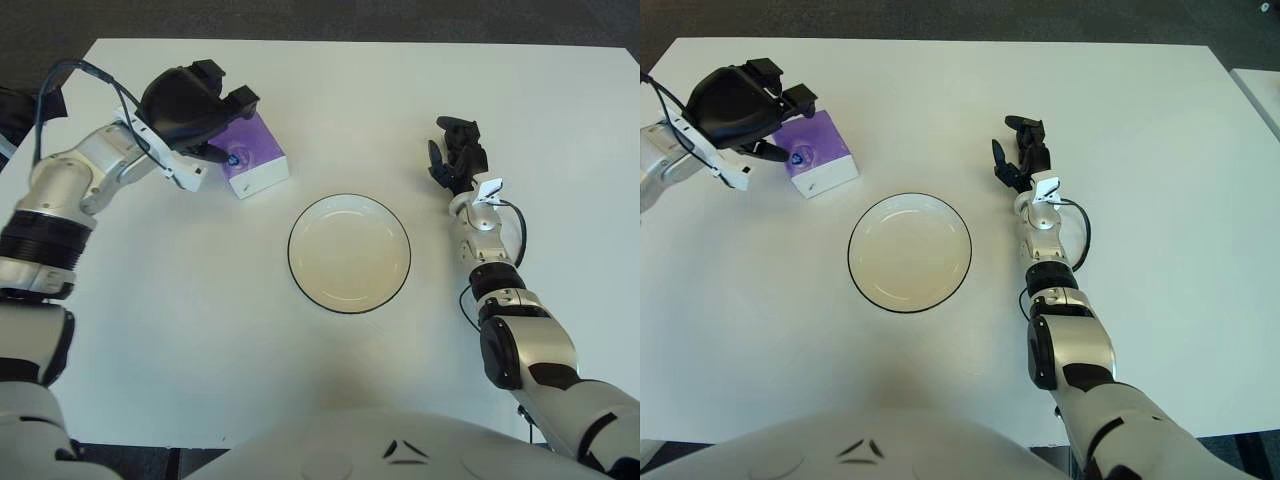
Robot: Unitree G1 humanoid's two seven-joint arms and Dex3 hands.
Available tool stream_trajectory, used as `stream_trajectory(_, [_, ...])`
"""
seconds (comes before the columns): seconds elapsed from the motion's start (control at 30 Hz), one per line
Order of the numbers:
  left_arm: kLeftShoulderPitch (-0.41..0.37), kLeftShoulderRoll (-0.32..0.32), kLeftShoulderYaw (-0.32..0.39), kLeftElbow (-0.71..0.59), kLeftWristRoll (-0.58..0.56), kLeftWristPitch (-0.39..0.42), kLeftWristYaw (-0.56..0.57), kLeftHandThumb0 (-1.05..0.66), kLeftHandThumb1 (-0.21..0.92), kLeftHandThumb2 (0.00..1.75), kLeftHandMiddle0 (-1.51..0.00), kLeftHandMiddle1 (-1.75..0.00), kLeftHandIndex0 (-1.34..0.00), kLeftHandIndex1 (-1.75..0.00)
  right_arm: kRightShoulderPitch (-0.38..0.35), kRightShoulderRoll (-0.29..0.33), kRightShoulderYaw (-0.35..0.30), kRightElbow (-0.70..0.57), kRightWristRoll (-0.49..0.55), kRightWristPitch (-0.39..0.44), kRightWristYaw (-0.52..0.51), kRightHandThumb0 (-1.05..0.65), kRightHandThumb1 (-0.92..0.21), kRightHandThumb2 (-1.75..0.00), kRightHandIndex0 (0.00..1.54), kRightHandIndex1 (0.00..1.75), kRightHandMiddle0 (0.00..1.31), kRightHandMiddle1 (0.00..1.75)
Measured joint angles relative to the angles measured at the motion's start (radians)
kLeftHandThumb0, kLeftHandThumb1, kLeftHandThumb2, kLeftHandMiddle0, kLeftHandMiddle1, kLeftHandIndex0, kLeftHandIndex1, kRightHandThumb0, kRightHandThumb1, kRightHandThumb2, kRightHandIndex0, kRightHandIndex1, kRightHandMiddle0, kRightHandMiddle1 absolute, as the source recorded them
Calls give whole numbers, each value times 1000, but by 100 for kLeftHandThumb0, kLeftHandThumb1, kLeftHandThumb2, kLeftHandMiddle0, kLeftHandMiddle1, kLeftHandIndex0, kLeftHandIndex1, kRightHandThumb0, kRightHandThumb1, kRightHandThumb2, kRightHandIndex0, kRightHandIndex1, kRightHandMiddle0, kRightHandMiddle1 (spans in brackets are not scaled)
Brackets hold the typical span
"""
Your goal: Put the tissue paper into the plate.
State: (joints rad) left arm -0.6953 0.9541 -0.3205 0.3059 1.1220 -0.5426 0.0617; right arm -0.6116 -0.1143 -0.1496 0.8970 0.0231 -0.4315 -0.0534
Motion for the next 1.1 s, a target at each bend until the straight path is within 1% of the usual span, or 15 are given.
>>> stream_trajectory(0.07, [0,9,-7,-1,28,5,-10,-96,71,26,0,-1,0,-21,1,-2,-2,3,0,0,-4,-59,-82,-55,36,22,3,110])
stream_trajectory(0.17, [0,16,-15,-1,50,15,-12,-95,72,24,0,0,0,-14,1,-3,-3,6,0,0,-5,-59,-82,-55,36,22,3,110])
stream_trajectory(0.3, [0,17,-27,-1,72,26,-6,-94,72,22,0,0,0,-9,0,-3,-2,6,0,0,-5,-59,-82,-55,36,22,3,110])
stream_trajectory(0.63, [0,17,-52,23,108,39,15,-96,74,20,0,0,0,-6,-2,-2,0,6,0,-1,-5,-59,-82,-55,36,22,3,110])
stream_trajectory(0.83, [-3,21,-73,44,108,29,1,-97,75,19,0,0,0,-5,-2,-2,0,7,0,-1,-5,-59,-82,-55,36,22,3,110])
stream_trajectory(1.0, [-4,23,-78,58,107,20,-2,-97,76,17,0,0,0,-8,-2,-2,0,7,0,-1,-5,-59,-82,-55,36,21,3,110])
stream_trajectory(1.1, [-5,23,-80,64,107,20,-1,-99,78,16,0,0,0,-5,-2,-2,0,7,0,-1,-5,-59,-82,-55,36,21,3,110])
